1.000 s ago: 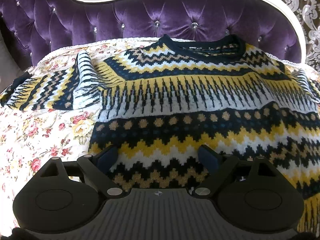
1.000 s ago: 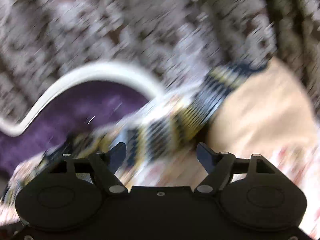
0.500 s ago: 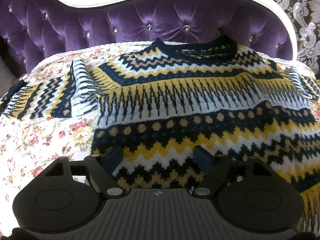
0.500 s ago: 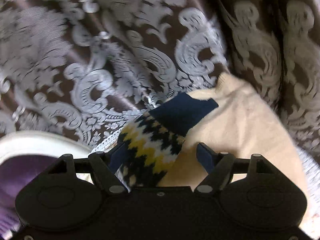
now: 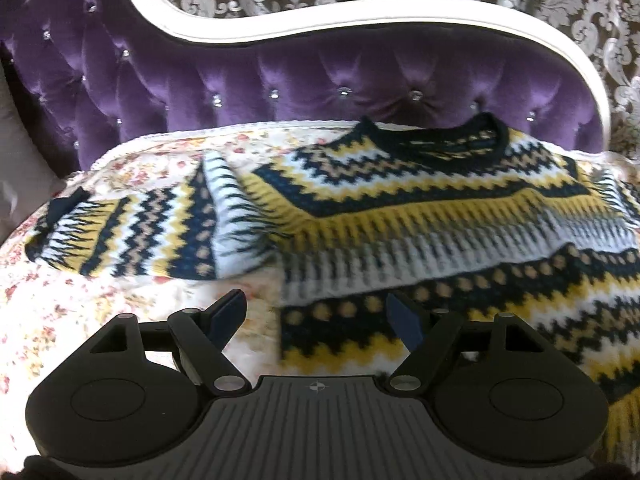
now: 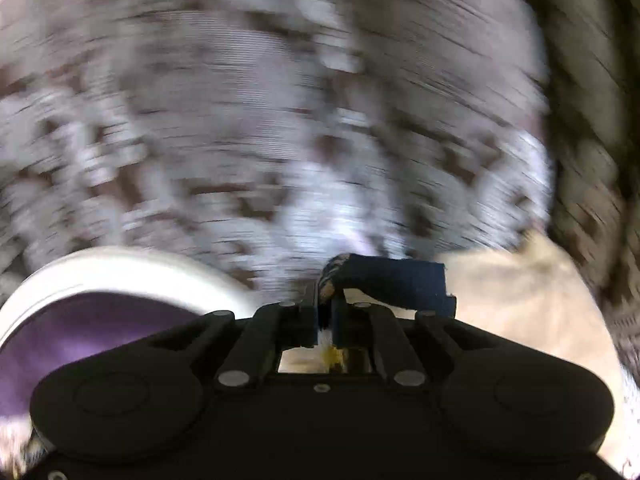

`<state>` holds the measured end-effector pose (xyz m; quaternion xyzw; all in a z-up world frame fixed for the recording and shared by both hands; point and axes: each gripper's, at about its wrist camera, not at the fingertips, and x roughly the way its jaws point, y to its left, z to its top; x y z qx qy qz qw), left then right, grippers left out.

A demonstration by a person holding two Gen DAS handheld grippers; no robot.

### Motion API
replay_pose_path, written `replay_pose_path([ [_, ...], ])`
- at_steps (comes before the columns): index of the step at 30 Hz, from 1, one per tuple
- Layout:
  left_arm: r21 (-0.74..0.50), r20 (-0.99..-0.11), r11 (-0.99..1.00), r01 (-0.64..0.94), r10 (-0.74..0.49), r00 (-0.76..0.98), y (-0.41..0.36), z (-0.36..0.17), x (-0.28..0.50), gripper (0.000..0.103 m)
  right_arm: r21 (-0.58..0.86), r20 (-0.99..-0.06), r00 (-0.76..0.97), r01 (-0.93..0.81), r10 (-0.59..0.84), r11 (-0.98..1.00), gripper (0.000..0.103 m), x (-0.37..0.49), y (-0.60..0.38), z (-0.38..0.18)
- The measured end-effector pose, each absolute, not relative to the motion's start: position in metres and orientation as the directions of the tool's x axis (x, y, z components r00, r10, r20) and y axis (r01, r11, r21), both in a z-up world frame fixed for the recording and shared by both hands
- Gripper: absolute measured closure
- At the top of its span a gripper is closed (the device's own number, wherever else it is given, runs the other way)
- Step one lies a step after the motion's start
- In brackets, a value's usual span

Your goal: Fold small clothes

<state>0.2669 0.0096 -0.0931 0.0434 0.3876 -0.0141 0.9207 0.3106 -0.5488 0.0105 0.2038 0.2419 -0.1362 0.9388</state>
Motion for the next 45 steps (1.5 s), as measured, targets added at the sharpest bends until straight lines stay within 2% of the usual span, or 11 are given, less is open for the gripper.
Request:
replay_pose_path([
  [5, 0.041, -0.711, 0.999, 0.009, 0.023, 0.703, 0.038, -0.093, 0.273, 0.027, 0.303, -0.458, 0.887, 0.105, 0.049, 0.947, 0.09, 0.329, -0.439, 0.056],
  [10, -0.001, -0.723, 0.999, -0.04, 0.027, 0.69, 0.068, -0.093, 0.277, 0.027, 0.305, -0.452, 0.853, -0.127, 0.261, 0.944, 0.09, 0.353, -0.307, 0.059],
  [14, -0.03, -0.715, 0.996, -0.079, 0.033, 0.698, 0.089, -0.087, 0.278, 0.027, 0.289, -0.504, 0.78, -0.251, 0.37, 0.924, 0.091, 0.375, -0.202, 0.02],
  [19, -0.062, -0.725, 0.991, -0.116, 0.035, 0.688, 0.106, -0.086, 0.279, 0.027, 0.191, -0.61, 0.688, -0.353, 0.393, 0.916, 0.091, 0.388, -0.102, -0.045],
  [22, -0.079, -0.733, 0.988, -0.131, 0.031, 0.68, 0.113, -0.087, 0.28, 0.027, 0.159, -0.656, 0.646, -0.388, 0.391, 0.908, 0.078, 0.385, -0.072, -0.079],
  [24, -0.085, -0.735, 0.987, -0.135, 0.029, 0.677, 0.116, -0.087, 0.281, 0.027, 0.221, -0.664, 0.602, -0.409, 0.444, 0.885, 0.052, 0.38, -0.073, -0.088],
  [26, -0.089, -0.734, 0.987, -0.137, 0.028, 0.679, 0.117, -0.086, 0.282, 0.027, 0.276, -0.633, 0.593, -0.427, 0.497, 0.861, 0.039, 0.369, -0.083, -0.084],
  [32, -0.091, -0.74, 0.989, -0.121, 0.014, 0.672, 0.109, -0.089, 0.282, 0.027, 0.323, -0.566, 0.689, -0.318, 0.452, 0.891, 0.039, 0.357, -0.162, -0.054],
  [36, -0.087, -0.749, 0.991, -0.102, 0.003, 0.662, 0.102, -0.093, 0.282, 0.027, 0.301, -0.584, 0.772, -0.078, 0.249, 0.95, 0.039, 0.355, -0.261, -0.05],
  [41, -0.088, -0.76, 0.992, -0.095, -0.005, 0.65, 0.096, -0.098, 0.283, 0.027, 0.269, -0.652, 0.757, 0.176, 0.045, 0.947, 0.038, 0.353, -0.364, -0.072],
  [45, -0.079, -0.769, 0.992, -0.103, 0.005, 0.639, 0.094, -0.103, 0.285, 0.027, 0.376, -0.667, 0.74, 0.234, 0.087, 0.896, 0.038, 0.351, -0.397, -0.098],
])
